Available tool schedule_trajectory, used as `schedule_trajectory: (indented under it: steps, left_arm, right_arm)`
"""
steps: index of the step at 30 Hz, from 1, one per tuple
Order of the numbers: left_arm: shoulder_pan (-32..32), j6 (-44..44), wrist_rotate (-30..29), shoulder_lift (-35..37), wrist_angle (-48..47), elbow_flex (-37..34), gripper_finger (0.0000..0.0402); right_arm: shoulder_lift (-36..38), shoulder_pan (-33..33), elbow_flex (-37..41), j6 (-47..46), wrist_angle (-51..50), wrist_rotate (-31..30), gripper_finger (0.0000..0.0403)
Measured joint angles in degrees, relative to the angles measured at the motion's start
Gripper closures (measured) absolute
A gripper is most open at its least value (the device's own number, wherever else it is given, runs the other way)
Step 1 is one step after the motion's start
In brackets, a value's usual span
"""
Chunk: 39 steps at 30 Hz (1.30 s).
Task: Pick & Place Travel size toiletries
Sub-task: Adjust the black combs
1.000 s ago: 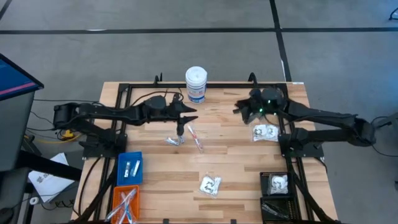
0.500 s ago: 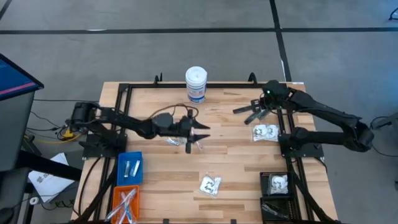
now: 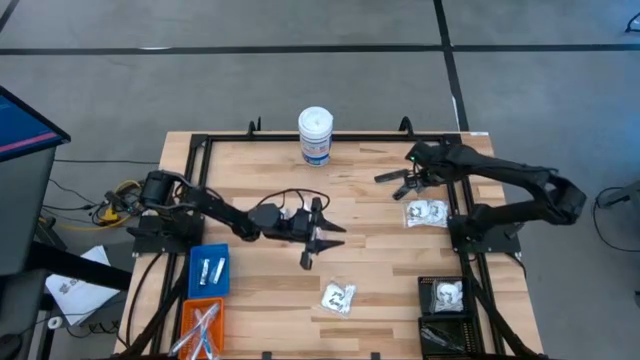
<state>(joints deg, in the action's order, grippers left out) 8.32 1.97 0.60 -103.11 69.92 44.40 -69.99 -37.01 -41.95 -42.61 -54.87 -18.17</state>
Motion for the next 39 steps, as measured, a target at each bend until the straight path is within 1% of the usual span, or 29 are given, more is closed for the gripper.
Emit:
schedule_trajectory:
  steps: [3,10,14,21,24,32,35,39]
  left_arm:
    - [1.0,0.0,0.0,0.3,0.0,0.0,0.0266]
    - [3.0,-0.3,-0.1,0.5,0.8,0.0,0.0266]
    - [3.3,-0.5,-0.1,0.5,0.8,0.0,0.0266]
    - [3.3,-0.6,-0.2,0.5,0.9,0.0,0.0266]
    - [3.2,-0.7,-0.4,0.5,0.9,0.0,0.0266]
    - [3.1,-0.7,-0.6,0.5,0.9,0.0,0.0266]
    - [3.1,-0.7,-0.6,0.5,0.9,0.0,0.0266]
    - [3.1,-0.7,-0.6,0.5,0.9,0.0,0.0266]
  right_arm:
    - [-4.5,-1.2,0.0,-0.4,0.6,-0.1,0.0403]
    - [-13.8,-3.5,0.0,0.8,5.6,0.0,0.0403]
    - [-17.5,-4.7,0.0,2.5,9.3,0.3,0.0403]
    - [-21.7,-5.6,-0.4,5.5,11.3,4.2,0.0403]
    - [-21.4,-4.3,-0.7,5.8,11.9,4.9,0.0403]
    - [-18.9,3.0,-3.7,6.6,14.7,13.6,0.0403]
    - [-19.4,6.6,-4.6,6.9,18.1,18.4,0.0403]
    - [-19.5,11.6,-5.8,10.0,26.0,25.9,0.0403]
